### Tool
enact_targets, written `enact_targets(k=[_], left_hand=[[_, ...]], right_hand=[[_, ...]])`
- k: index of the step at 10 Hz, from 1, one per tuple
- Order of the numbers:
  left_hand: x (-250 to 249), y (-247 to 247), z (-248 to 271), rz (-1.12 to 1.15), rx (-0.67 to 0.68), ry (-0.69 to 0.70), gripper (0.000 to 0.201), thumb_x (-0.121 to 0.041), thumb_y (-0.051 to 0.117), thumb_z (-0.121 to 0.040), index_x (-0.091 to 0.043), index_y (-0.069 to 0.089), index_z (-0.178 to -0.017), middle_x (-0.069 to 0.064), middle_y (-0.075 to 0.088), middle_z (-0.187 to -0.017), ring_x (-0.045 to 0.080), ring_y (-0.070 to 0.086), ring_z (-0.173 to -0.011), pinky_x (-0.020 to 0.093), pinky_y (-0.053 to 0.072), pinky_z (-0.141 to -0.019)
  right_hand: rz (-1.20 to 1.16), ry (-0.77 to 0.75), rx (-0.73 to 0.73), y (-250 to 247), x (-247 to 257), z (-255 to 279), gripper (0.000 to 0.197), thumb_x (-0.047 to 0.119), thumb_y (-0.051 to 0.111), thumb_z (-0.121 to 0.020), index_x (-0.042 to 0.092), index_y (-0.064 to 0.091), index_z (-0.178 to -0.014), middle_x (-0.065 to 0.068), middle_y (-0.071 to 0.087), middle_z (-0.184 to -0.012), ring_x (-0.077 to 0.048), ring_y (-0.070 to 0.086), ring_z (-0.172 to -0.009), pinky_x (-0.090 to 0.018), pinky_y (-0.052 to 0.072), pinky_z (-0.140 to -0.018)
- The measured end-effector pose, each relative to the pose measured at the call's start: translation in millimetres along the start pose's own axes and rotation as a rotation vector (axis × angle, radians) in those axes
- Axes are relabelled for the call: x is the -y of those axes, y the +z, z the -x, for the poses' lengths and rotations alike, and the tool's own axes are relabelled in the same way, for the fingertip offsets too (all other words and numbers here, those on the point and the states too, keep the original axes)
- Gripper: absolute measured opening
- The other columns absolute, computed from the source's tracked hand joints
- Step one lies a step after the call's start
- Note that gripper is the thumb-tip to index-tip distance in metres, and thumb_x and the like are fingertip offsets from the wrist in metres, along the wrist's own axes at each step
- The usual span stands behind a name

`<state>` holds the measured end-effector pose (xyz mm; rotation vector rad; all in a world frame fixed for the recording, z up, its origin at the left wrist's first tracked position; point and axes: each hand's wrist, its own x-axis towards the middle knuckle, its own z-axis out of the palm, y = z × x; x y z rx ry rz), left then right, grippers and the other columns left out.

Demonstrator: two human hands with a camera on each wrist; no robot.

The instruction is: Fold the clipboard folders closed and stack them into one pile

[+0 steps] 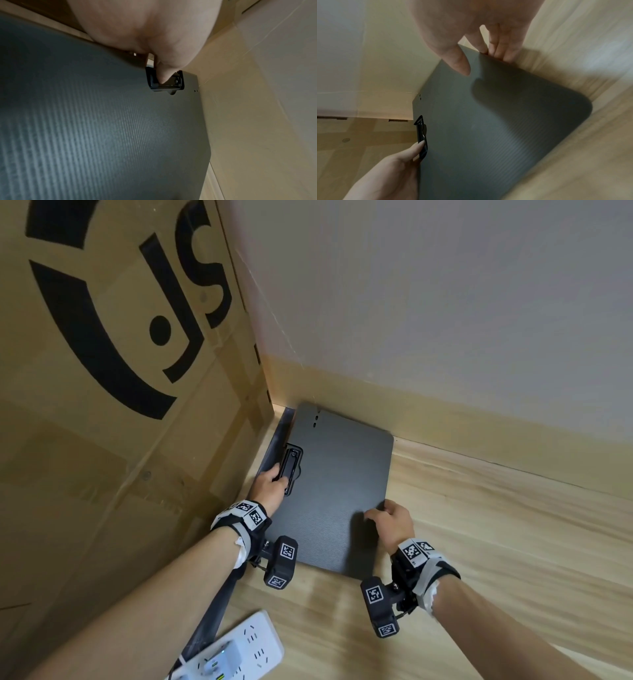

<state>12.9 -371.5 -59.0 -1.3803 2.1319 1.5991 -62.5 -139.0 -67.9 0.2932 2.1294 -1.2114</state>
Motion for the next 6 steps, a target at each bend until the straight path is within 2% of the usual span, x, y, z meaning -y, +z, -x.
enact_targets(k=[1,2,3,4,5,6], left_hand=[[-2,0,-1,-0.003,-0.002,0.011,0.050,-0.017,0.046,-0.101,-0.017,0.038,-0.149,0.006,0.036,-0.156,0.025,0.032,-0.144,0.033,0.024,-0.117],[-5,0,2,-0.039,-0.003,0.020,0.050,-0.014,0.044,-0.101,-0.015,0.035,-0.150,0.005,0.038,-0.155,0.024,0.035,-0.143,0.028,0.026,-0.112],[-12,1,7,-0.087,0.013,0.039,0.051,-0.010,0.044,-0.099,-0.013,0.037,-0.149,0.005,0.043,-0.151,0.025,0.041,-0.137,0.021,0.031,-0.098],[-17,1,12,-0.110,0.006,0.020,0.054,-0.008,0.048,-0.094,-0.013,0.039,-0.147,0.007,0.046,-0.148,0.025,0.047,-0.127,0.022,0.031,-0.095],[-16,7,23,-0.124,-0.083,0.012,0.061,-0.011,0.051,-0.091,-0.013,0.033,-0.150,0.010,0.040,-0.152,0.030,0.043,-0.135,0.038,0.034,-0.111],[-14,17,34,-0.131,-0.275,0.073,0.059,-0.013,0.055,-0.089,-0.015,0.038,-0.146,0.010,0.046,-0.146,0.033,0.048,-0.131,0.046,0.039,-0.109]], right_hand=[[-0.013,-0.002,-0.004,4,-2,-3,0.007,0.011,0.068,-0.071,0.005,0.066,-0.076,-0.013,0.068,-0.079,-0.027,0.060,-0.072,-0.027,0.044,-0.060],[0.015,0.007,0.002,8,-20,-21,0.034,0.037,0.065,-0.052,0.012,0.065,-0.074,-0.018,0.064,-0.097,-0.033,0.063,-0.080,-0.038,0.054,-0.073],[-0.031,0.016,0.036,7,-29,-32,0.046,0.044,0.061,-0.045,0.014,0.066,-0.079,-0.016,0.063,-0.104,-0.033,0.064,-0.089,-0.043,0.054,-0.085],[-0.091,-0.004,0.066,-5,-2,-1,0.026,0.020,0.067,-0.070,0.002,0.064,-0.089,-0.016,0.066,-0.098,-0.031,0.061,-0.090,-0.037,0.049,-0.080],[-0.169,-0.003,0.096,-20,-10,10,0.033,0.001,0.060,-0.085,0.000,0.055,-0.117,-0.013,0.060,-0.106,-0.026,0.055,-0.102,-0.039,0.043,-0.099],[-0.130,-0.012,0.067,-37,-25,19,0.042,0.010,0.063,-0.086,0.004,0.055,-0.128,-0.008,0.059,-0.118,-0.023,0.055,-0.112,-0.035,0.040,-0.106]])
